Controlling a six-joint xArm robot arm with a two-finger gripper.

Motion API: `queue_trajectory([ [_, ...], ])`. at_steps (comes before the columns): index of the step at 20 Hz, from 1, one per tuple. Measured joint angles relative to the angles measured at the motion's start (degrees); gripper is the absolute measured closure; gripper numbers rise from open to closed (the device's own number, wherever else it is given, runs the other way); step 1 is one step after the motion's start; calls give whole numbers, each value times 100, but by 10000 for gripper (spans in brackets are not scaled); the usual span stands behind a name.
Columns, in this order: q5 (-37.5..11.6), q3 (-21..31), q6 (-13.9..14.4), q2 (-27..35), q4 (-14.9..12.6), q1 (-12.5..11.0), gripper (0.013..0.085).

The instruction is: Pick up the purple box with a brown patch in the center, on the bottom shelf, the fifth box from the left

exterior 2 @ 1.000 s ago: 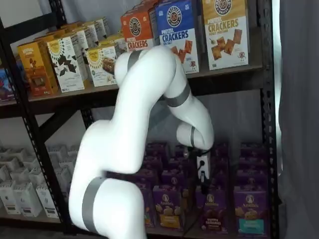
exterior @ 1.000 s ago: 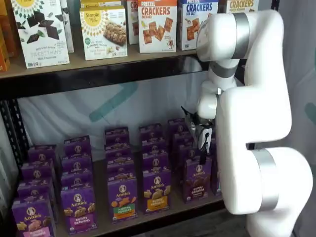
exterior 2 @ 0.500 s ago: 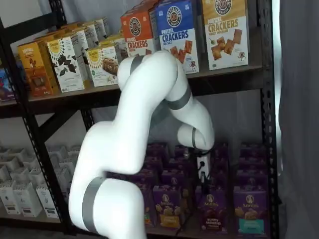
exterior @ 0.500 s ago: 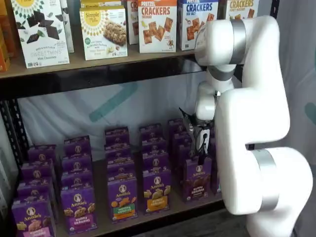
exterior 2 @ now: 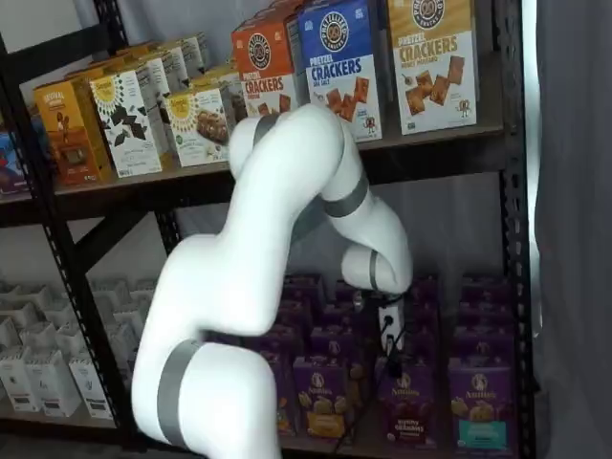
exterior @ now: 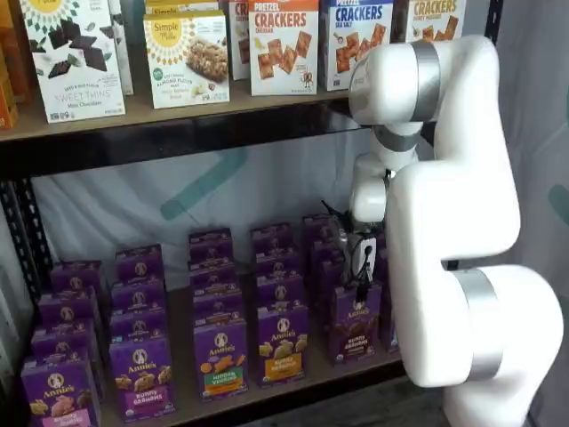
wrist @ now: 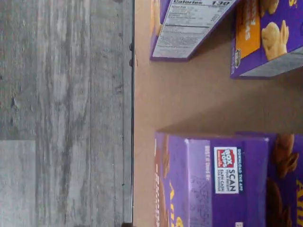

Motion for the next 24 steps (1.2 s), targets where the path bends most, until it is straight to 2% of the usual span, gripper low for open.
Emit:
queue_trajectory([
  [7, -111, 5, 203, 126, -232, -2, 130],
  [19, -196, -59, 32, 236, -25, 19, 130],
  [24, -157, -203, 133, 333, -126, 26, 130],
])
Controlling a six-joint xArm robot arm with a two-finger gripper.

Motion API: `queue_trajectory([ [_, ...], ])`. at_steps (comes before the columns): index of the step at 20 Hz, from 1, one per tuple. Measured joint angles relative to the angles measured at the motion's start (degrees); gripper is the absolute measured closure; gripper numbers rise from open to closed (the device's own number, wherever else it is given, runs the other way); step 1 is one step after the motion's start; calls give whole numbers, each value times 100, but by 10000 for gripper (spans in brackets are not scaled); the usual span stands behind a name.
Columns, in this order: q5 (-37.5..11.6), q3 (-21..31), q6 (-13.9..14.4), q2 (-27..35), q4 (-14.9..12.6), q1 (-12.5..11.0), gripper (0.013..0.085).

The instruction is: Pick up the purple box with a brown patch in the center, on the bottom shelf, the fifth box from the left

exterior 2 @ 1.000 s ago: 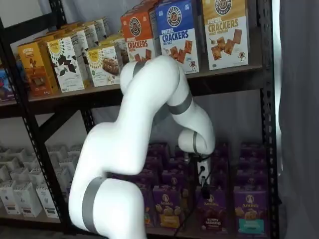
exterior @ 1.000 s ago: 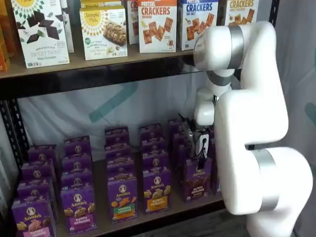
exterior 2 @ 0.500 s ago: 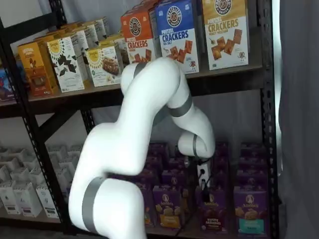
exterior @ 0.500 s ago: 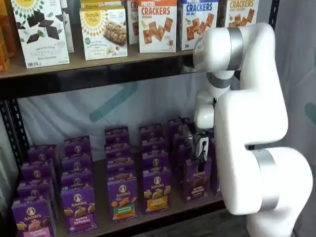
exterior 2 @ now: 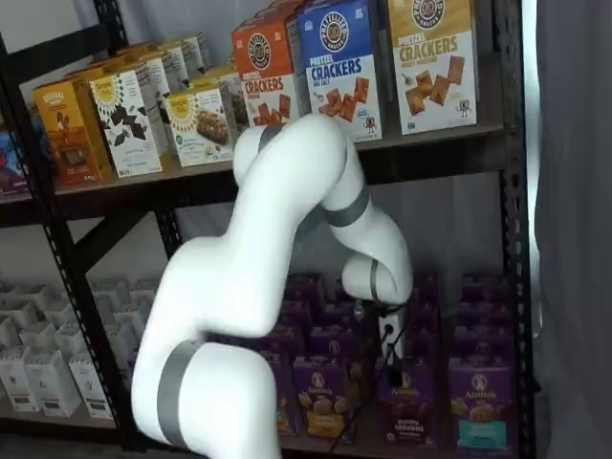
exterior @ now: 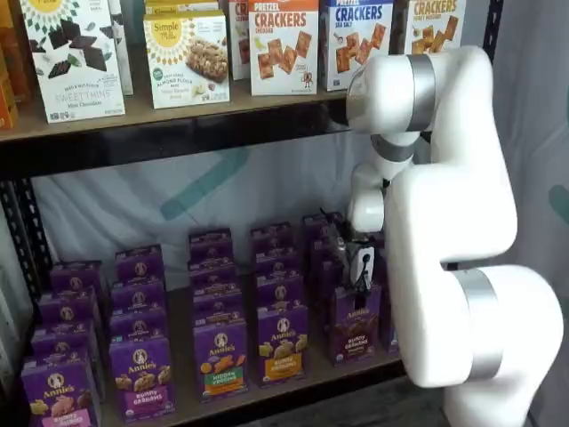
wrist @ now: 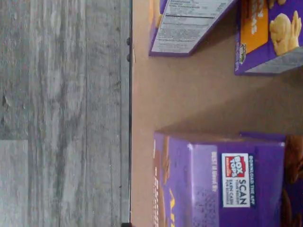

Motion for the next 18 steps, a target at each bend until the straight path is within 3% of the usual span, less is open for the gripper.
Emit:
queue_trajectory([
  [5, 8, -119, 213, 121, -247, -10, 130],
  [13, -54, -208, 315, 239, -420, -65, 130],
  [18, -120, -248, 270, 282, -389, -79, 250],
])
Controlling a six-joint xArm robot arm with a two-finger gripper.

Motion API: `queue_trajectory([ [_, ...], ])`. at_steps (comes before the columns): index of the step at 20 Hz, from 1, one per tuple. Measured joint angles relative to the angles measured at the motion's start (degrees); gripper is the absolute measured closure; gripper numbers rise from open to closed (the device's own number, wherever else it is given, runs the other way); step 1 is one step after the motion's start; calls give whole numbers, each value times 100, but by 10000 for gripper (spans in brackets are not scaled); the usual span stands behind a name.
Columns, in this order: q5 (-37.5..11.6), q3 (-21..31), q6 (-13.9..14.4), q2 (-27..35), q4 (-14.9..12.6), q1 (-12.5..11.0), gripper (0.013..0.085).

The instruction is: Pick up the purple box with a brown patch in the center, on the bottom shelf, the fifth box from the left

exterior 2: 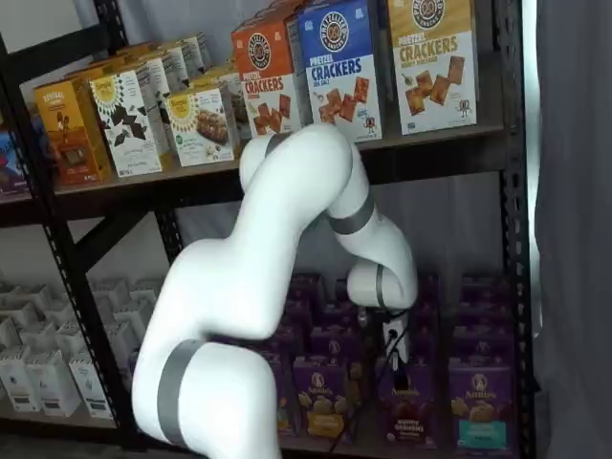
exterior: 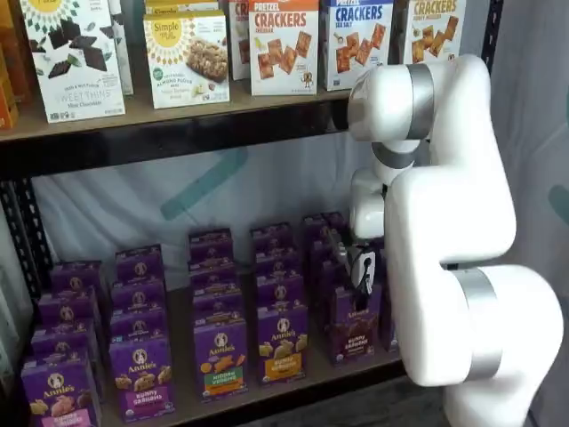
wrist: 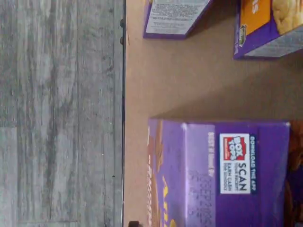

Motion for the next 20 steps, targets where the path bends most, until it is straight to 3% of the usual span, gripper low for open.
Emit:
queue_trajectory([
  [5, 43, -59, 37, 37, -36, 3, 330],
  [7, 43, -70, 60, 49, -55, 10, 410],
  [17, 30, -48, 32, 37, 4, 34, 610],
  [20, 49, -41, 93, 28, -63, 35, 610],
])
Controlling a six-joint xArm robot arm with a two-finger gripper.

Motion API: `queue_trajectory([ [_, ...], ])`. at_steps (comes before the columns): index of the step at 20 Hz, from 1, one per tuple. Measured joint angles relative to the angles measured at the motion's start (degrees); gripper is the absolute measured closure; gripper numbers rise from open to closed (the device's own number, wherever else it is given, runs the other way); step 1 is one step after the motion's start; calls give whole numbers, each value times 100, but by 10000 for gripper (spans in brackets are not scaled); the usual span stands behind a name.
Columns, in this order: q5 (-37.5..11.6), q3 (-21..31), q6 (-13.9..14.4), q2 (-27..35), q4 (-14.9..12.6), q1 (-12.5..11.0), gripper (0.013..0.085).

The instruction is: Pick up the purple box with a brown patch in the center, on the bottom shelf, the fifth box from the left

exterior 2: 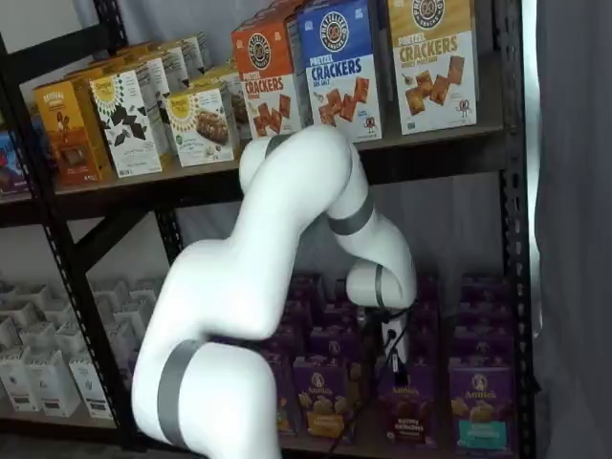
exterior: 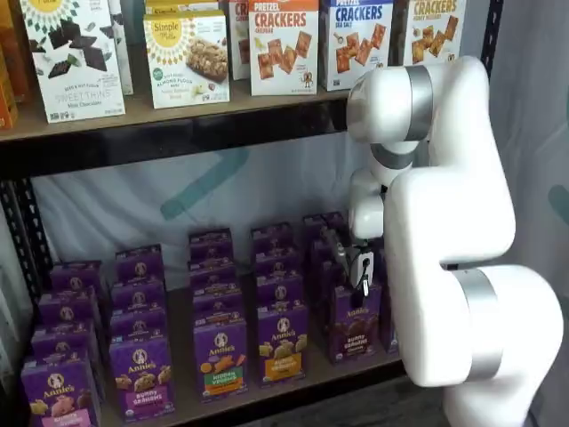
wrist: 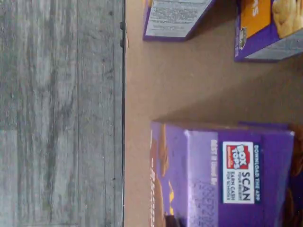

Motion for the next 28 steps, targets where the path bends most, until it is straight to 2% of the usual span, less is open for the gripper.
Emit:
queue_trajectory([
  [2, 67, -9, 82, -7, -93, -4, 610],
  [7, 56, 45, 108, -38, -127, -9, 610],
  [8, 16, 74, 109, -48, -131, -11, 650],
  [11, -16, 123, 148, -72, -177, -17, 650],
  [15, -48, 228, 545, -130, -637, -42, 650],
  [16, -47, 270, 527, -159, -618, -43, 650],
  [17, -21, 320, 387, -202, -457, -36, 650],
  [19, -51, 509, -84, -341, 81, -11, 650],
  [22, -155, 895, -661, -641, 721, 3, 650],
  [24, -214, 1153, -890, -844, 969, 9, 650],
  [28, -314, 1687, -1065, -1259, 1169, 25, 650],
])
